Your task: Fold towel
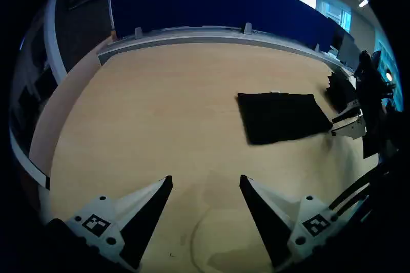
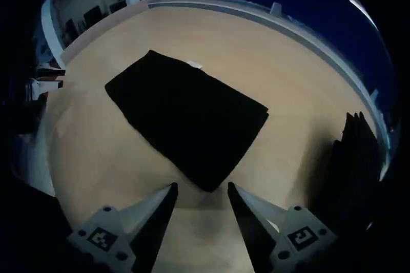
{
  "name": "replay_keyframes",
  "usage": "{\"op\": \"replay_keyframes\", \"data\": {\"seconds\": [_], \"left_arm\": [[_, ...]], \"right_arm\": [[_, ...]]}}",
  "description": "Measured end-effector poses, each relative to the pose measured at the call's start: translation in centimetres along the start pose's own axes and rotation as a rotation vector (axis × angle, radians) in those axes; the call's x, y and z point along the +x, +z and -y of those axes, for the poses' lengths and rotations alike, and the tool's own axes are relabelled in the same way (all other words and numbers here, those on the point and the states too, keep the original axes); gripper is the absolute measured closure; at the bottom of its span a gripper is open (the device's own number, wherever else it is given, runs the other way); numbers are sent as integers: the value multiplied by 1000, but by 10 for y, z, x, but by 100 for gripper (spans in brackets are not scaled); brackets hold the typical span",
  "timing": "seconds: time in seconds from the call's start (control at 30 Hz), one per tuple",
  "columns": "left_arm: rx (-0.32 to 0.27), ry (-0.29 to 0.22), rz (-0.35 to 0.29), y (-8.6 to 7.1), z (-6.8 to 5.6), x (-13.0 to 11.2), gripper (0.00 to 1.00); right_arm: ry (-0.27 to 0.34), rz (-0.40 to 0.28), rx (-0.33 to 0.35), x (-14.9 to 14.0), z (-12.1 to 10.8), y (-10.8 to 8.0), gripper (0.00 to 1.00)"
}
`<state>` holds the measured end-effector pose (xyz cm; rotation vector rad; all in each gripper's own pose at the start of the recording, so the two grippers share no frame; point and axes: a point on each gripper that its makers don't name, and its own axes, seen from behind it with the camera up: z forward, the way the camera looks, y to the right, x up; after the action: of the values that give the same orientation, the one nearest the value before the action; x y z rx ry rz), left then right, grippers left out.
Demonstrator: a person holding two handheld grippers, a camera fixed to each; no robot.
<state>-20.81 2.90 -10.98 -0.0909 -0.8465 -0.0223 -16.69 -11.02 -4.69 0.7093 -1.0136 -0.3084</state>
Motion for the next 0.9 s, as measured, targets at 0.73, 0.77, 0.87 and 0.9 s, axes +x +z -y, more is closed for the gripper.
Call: {"op": "replay_keyframes", "data": {"seconds": [0.73,0.77,0.87,0.9], "left_arm": [[10,-10,2,-6,4,-6,3],[11,-11,2,-6,5,-6,3],[11,-13,-2,-6,6,-5,2],[11,-14,-3,-6,6,-4,2]], "right_arm": [[-10,8,-16,-2,-12,6,94],[-13,6,-17,-1,-12,6,95],[-25,-2,-27,4,-12,3,95],[-30,-4,-29,5,-12,1,95]]}}
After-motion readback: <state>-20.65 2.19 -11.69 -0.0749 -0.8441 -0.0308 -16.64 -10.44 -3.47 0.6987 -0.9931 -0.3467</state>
